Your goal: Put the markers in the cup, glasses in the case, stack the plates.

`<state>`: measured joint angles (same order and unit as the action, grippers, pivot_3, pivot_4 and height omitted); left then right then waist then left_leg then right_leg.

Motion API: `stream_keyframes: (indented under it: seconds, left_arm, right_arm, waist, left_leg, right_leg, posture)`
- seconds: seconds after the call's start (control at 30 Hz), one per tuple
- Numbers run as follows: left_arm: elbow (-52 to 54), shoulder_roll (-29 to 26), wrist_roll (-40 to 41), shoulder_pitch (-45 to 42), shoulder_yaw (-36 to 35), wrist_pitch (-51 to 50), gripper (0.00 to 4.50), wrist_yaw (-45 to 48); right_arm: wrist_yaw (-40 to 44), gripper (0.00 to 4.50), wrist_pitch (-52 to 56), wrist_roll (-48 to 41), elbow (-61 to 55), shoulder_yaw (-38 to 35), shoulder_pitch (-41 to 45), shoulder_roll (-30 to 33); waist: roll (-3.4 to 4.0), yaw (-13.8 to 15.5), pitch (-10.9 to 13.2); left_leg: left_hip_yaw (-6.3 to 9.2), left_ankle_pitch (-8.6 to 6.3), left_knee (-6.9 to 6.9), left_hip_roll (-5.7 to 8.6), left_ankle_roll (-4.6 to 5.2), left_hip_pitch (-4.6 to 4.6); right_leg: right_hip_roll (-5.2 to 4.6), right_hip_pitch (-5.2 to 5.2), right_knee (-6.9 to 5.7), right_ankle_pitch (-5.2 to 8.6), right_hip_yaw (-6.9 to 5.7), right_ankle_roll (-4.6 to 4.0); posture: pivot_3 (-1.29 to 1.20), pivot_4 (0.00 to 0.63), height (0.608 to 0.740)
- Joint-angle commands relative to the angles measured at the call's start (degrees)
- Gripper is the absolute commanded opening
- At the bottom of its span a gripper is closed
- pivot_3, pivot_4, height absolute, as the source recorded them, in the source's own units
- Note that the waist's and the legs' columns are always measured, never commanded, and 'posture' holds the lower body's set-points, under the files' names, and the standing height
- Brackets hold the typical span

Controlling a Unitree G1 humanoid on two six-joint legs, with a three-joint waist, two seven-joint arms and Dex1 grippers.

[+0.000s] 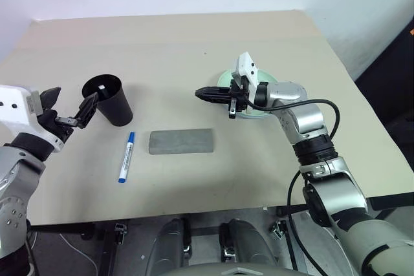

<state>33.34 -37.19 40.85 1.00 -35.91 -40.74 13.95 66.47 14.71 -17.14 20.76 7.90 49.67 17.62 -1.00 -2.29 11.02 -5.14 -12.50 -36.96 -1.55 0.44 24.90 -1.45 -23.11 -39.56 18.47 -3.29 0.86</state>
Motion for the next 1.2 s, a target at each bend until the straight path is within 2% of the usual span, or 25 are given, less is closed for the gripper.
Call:
stream_keyframes:
  seconds: [0.03, 0.13, 0.23, 0.27, 0.37, 0.6, 0.8, 1.0, 1.2]
  left_arm:
    - [8.61, 0.19, 4.92, 3.63, -3.05, -5.24, 4.43, -3.41]
    - [12.03, 1.36, 8.80, 6.83, -4.21, -7.68, 4.43, -5.29]
    - [13.54, 2.18, 8.91, 10.68, -2.88, -9.49, 4.43, -6.70]
    - [13.68, 2.31, 8.39, 11.55, -1.85, -9.82, 4.47, -7.10]
    - [12.63, 3.49, 8.08, 10.91, 1.13, -11.06, 4.50, -9.85]
    - [8.13, 6.05, 6.00, 5.12, 8.54, -15.88, 4.50, -16.52]
    - [6.21, 9.06, 5.44, 0.47, 13.55, -20.71, 4.50, -20.32]
    - [5.32, 12.38, 4.28, -2.50, 14.60, -30.29, 4.50, -26.28]
    - [8.22, 16.80, 3.76, -4.69, 12.35, -39.10, 4.50, -30.19]
  right_arm:
    - [3.07, 0.00, -2.23, -1.46, 0.66, -1.72, 2.59, 1.24]
    - [4.24, 0.00, -3.21, -1.05, 1.76, -1.66, 3.00, 1.79]
    - [5.65, 0.00, -4.03, -1.23, 2.54, -1.78, 3.25, 2.09]
    - [6.33, 0.18, -3.40, -1.87, 2.64, -2.00, 3.38, 2.05]
    - [6.82, 0.88, -2.19, -2.74, 2.94, -2.51, 4.03, 1.71]
    - [5.08, 3.26, -3.13, -0.81, 2.03, -1.82, 4.09, 2.07]
    - [3.54, 3.26, -4.34, -0.15, 0.36, -1.91, 2.75, 2.80]
    - [2.11, 3.26, -4.04, 0.26, -1.18, -1.97, 1.68, 3.61]
    - [1.09, 3.26, -4.05, 0.68, -1.22, -1.72, 1.42, 3.75]
  waist:
    - [0.00, -0.03, 0.00]
    - [0.00, 0.05, 0.00]
    - [0.01, -0.02, 0.01]
    - [0.01, -0.10, 0.01]
    - [0.02, -0.03, 0.01]
    - [0.01, 0.40, 0.01]
    - [0.01, 0.68, 0.01]
    - [0.00, 1.43, 0.01]
    - [-0.01, 1.44, 0.01]
  left_leg:
    - [0.00, 0.00, 0.00, 0.00, 0.00, 0.00]
    - [0.00, -0.01, 0.01, 0.01, 0.01, 0.00]
    - [0.02, 0.00, 0.01, -0.01, 0.00, 0.00]
    - [0.02, 0.00, 0.01, -0.01, 0.00, -0.01]
    - [0.02, 0.00, 0.01, -0.01, 0.00, -0.01]
    - [0.01, -0.01, 0.00, 0.02, 0.01, 0.00]
    - [0.00, 0.00, 0.01, 0.01, 0.03, 0.01]
    - [0.01, 0.01, -0.01, 0.00, 0.03, 0.01]
    - [0.01, 0.01, -0.05, 0.01, 0.03, -0.01]
  right_leg:
    - [0.00, 0.00, 0.00, 0.00, 0.00, 0.00]
    - [-0.01, 0.01, 0.04, 0.00, 0.00, 0.00]
    - [0.00, 0.01, 0.03, 0.00, 0.00, 0.00]
    - [0.01, 0.01, 0.03, 0.00, 0.00, 0.00]
    - [0.01, 0.01, 0.03, 0.00, 0.00, 0.00]
    - [-0.02, 0.03, 0.06, 0.00, 0.01, 0.00]
    - [0.00, 0.02, 0.08, -0.01, 0.00, 0.01]
    - [0.03, 0.02, 0.05, -0.01, 0.00, 0.01]
    - [0.03, 0.08, 0.05, -0.02, 0.00, 0.05]
  posture:
    - [0.00, 0.150, 0.715]
    - [0.00, 0.150, 0.715]
    - [0.00, 0.150, 0.715]
    - [0.00, 0.150, 0.715]
    - [0.00, 0.150, 0.715]
    - [0.00, 0.150, 0.715]
    - [0.00, 0.150, 0.715]
    - [0.00, 0.150, 0.715]
    - [0.00, 0.150, 0.715]
